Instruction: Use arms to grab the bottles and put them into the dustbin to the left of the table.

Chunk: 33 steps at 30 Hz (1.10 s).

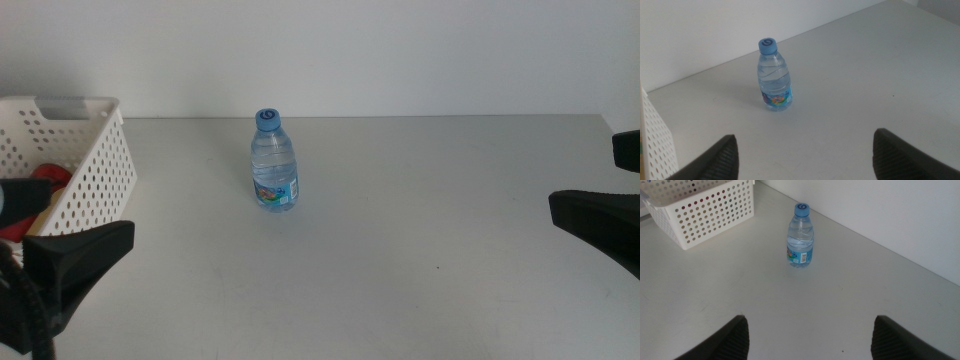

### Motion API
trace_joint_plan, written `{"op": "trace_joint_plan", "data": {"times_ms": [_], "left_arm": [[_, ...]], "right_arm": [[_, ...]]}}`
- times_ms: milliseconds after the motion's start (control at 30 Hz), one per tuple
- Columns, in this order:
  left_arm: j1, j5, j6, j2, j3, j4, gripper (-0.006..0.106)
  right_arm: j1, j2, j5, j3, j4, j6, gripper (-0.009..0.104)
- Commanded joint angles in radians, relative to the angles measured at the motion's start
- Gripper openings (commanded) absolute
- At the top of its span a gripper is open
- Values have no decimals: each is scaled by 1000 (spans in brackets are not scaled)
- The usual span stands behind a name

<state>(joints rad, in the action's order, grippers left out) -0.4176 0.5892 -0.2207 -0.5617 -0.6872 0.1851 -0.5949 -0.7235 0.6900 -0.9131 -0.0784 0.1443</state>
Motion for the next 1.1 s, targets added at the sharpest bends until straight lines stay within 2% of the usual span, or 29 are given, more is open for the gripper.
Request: {"op": "trace_joint_plan", "data": {"times_ms": [0, 300, 600, 833, 1067], "left_arm": [[0, -98, 14, -4, -24, 11, 89], [0, -278, 14, -73, -25, 11, 89], [0, -663, 12, -332, -25, 8, 89], [1, -889, -44, -589, -25, -44, 90], [1, -1140, -6, -799, -39, -52, 91]], "right_arm": [[-4, 1, -76, -35, 5, 5, 62], [-4, 1, -76, -35, 5, 5, 62], [-4, 1, -76, -35, 5, 5, 62], [-4, 1, -76, -35, 5, 5, 62], [-4, 1, -76, -35, 5, 5, 62]]}}
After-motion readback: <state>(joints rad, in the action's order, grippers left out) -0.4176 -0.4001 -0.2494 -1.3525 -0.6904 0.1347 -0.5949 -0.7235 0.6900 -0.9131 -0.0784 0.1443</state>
